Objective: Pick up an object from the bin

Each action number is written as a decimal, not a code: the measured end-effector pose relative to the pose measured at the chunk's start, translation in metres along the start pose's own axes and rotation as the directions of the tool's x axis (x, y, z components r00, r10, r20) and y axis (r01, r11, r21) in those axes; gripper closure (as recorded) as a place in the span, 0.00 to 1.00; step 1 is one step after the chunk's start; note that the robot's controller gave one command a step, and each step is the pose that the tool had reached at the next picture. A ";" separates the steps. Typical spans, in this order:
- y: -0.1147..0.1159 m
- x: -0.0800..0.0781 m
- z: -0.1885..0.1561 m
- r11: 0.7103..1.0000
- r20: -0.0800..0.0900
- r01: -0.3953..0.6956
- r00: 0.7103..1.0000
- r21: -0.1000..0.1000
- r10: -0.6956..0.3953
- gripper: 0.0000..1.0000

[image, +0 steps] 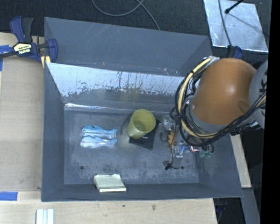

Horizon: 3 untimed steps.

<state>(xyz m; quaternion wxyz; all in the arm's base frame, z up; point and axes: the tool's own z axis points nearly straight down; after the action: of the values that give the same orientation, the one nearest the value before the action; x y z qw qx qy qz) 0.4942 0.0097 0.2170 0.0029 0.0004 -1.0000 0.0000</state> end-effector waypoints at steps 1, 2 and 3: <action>0.000 -0.002 -0.005 1.000 0.009 0.000 1.000 0.000 0.000 0.00; -0.005 -0.039 0.048 0.994 0.010 -0.109 0.994 -0.001 0.109 0.00; -0.012 -0.074 0.058 0.999 0.010 0.052 0.999 0.001 -0.052 0.00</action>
Offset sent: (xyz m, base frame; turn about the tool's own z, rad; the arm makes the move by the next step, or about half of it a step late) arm 0.0999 -0.0129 -0.1470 0.2987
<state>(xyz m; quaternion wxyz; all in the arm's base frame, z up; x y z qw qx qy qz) 0.5678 -0.0023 0.1585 -0.0021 0.0266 -0.9996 0.0002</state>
